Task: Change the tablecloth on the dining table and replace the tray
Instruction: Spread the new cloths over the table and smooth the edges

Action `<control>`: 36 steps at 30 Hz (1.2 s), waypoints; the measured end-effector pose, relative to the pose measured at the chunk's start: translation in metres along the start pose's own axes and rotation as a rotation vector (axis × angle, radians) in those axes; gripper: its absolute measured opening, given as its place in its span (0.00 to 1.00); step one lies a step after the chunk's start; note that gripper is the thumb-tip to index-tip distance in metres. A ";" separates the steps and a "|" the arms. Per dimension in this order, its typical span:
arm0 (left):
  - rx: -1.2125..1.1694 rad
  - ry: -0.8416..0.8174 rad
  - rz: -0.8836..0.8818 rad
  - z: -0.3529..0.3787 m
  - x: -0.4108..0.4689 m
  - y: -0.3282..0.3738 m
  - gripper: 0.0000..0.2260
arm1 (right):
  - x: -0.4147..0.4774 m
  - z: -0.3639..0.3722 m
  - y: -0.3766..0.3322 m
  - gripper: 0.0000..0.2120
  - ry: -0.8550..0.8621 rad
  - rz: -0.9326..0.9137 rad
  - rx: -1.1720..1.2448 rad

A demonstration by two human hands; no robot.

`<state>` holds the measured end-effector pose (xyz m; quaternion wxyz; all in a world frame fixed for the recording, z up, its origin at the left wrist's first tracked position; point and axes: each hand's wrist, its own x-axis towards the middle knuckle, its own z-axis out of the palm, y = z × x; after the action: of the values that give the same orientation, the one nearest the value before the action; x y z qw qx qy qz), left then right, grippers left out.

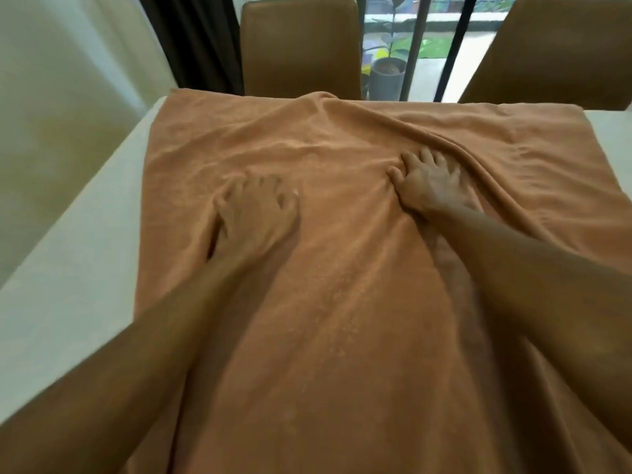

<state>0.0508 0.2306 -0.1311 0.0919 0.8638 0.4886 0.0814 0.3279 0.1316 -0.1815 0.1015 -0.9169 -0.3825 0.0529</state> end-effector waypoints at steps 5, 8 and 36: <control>0.050 -0.022 -0.123 0.005 -0.097 -0.078 0.28 | -0.105 0.019 -0.128 0.18 0.097 -0.226 0.089; 0.137 -0.083 -0.196 -0.005 -0.141 -0.126 0.29 | -0.177 0.038 -0.208 0.20 -0.027 -0.377 0.176; -0.055 0.015 -0.386 -0.061 -0.326 -0.234 0.21 | -0.305 0.056 -0.306 0.24 -0.084 -0.169 0.246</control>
<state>-0.3232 0.0736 -0.1441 0.1255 0.7507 0.6434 0.0820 -0.1074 0.1323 -0.1607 0.2009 -0.8589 -0.4530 0.1290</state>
